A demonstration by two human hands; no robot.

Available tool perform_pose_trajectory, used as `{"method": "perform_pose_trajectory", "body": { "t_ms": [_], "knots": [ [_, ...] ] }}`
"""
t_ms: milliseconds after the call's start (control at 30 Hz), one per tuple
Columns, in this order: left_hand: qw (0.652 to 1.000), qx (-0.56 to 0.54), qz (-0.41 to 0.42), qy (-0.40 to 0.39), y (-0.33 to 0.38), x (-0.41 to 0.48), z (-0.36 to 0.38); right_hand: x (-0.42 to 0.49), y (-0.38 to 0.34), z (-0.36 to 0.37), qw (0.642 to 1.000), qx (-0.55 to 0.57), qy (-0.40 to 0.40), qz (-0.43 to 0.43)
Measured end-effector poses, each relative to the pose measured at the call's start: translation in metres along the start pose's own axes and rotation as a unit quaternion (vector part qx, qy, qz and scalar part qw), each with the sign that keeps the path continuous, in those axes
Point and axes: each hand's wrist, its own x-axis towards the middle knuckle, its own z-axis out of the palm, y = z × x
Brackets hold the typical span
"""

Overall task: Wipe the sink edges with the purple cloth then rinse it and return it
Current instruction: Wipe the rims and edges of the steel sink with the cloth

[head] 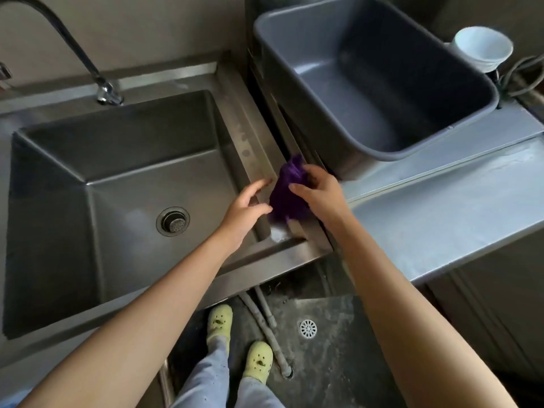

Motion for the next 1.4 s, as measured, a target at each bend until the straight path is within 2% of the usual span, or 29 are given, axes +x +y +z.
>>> {"method": "perform_pose_trajectory", "body": {
  "t_ms": [100, 167, 233, 300, 367, 500, 633, 700, 867, 1067, 1400],
  "knots": [
    [0.993, 0.075, 0.027, 0.083, -0.023, -0.012, 0.004, -0.007, 0.04, 0.023, 0.996, -0.07, -0.016, 0.061],
    [0.966, 0.201, 0.118, 0.112, -0.043, -0.019, 0.005, -0.01, 0.06, 0.036, 0.988, -0.134, 0.023, 0.066],
    [0.927, 0.312, 0.196, 0.074, -0.06, -0.02, 0.006, -0.011, 0.068, 0.047, 0.982, -0.162, 0.079, 0.053],
    [0.9, 0.372, 0.225, 0.02, -0.068, -0.018, 0.012, -0.009, 0.069, 0.054, 0.974, -0.192, 0.12, 0.031],
    [0.882, 0.407, 0.238, 0.004, -0.072, -0.013, 0.02, -0.006, 0.072, 0.054, 0.966, -0.222, 0.131, 0.001],
    [0.833, 0.502, 0.233, 0.017, -0.081, 0.0, 0.031, -0.013, 0.087, 0.045, 0.958, -0.259, 0.107, -0.055],
    [0.807, 0.539, 0.241, 0.007, -0.084, 0.015, 0.032, -0.022, 0.106, 0.044, 0.952, -0.299, 0.032, -0.063],
    [0.796, 0.55, 0.253, 0.012, -0.08, 0.023, 0.03, -0.021, 0.109, 0.048, 0.946, -0.317, 0.026, -0.06],
    [0.793, 0.543, 0.275, 0.029, -0.071, 0.038, 0.023, -0.007, 0.11, 0.06, 0.919, -0.384, 0.039, -0.083],
    [0.799, 0.547, 0.245, 0.038, -0.059, 0.068, 0.008, 0.026, 0.1, 0.067, 0.91, -0.404, 0.024, -0.094],
    [0.808, 0.557, 0.186, 0.048, -0.034, 0.134, -0.025, 0.088, 0.074, 0.078, 0.923, -0.367, -0.025, -0.114]
  ]
}}
